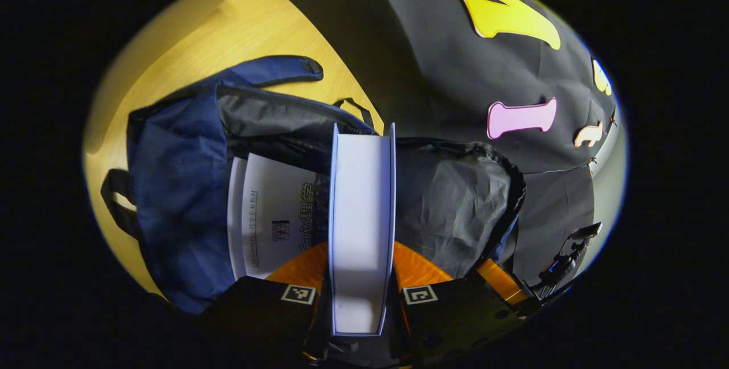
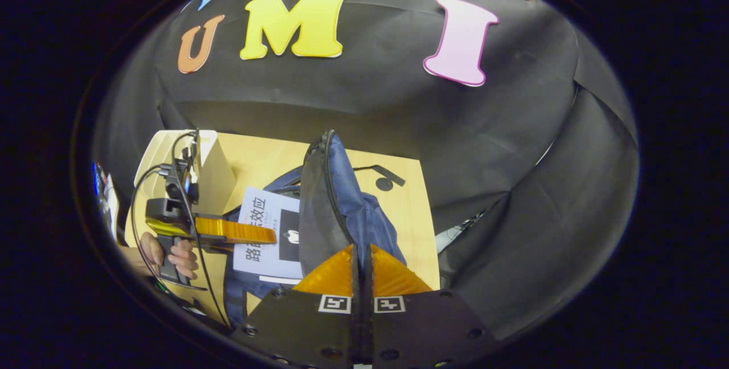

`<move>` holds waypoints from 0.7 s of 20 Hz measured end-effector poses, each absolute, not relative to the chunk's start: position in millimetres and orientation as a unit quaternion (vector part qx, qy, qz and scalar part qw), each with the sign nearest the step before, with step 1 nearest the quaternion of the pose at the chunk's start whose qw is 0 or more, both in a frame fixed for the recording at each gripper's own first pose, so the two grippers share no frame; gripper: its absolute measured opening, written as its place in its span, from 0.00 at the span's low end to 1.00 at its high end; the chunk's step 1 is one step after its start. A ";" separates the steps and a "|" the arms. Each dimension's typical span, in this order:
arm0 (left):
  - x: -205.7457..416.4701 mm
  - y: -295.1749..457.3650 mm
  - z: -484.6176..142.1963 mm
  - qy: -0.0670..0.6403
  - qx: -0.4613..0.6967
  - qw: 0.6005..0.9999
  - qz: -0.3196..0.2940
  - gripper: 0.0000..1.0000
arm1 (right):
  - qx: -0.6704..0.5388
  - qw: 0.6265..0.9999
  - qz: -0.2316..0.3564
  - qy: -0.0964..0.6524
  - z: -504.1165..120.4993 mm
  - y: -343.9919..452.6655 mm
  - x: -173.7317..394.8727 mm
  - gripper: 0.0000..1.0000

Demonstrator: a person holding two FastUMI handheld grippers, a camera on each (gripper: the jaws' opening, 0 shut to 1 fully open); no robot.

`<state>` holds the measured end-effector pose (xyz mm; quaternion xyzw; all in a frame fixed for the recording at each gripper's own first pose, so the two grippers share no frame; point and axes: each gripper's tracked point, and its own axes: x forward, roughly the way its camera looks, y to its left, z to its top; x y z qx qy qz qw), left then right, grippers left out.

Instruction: Open the schoolbag, grab two books from the bookshelf and put them into the schoolbag.

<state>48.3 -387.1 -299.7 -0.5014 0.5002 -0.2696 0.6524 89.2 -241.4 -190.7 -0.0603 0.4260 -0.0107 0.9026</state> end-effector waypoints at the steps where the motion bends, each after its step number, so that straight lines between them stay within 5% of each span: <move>1: 47.2 -393.6 -304.0 0.503 -0.509 0.644 -0.271 0.42 | -0.058 0.903 -0.011 0.426 -189.8 -241.4 88.9 0.00; 5: 53.5 -407.3 -313.5 0.503 -0.520 0.630 -0.283 0.42 | -0.059 0.901 -0.012 0.429 -191.3 -242.0 88.1 0.00; 6: 53.5 -409.7 -315.0 0.505 -0.517 0.629 -0.285 0.49 | -0.059 0.901 -0.011 0.430 -192.2 -241.8 89.1 0.00; 9: 53.2 -410.9 -320.5 0.516 -0.511 0.628 -0.281 0.36 | -0.053 0.901 -0.012 0.431 -195.3 -243.0 89.7 0.00; 10: 52.3 -409.8 -326.4 0.527 -0.504 0.628 -0.271 0.48 | -0.048 0.900 -0.010 0.434 -196.5 -242.2 89.4 0.00; 13: 48.1 -407.2 -337.7 0.549 -0.483 0.633 -0.256 0.61 | -0.045 0.898 -0.009 0.437 -199.8 -241.1 88.9 0.00; 14: 45.3 -404.9 -343.0 0.562 -0.469 0.635 -0.248 0.79 | -0.046 0.898 -0.008 0.438 -200.4 -240.7 89.2 0.00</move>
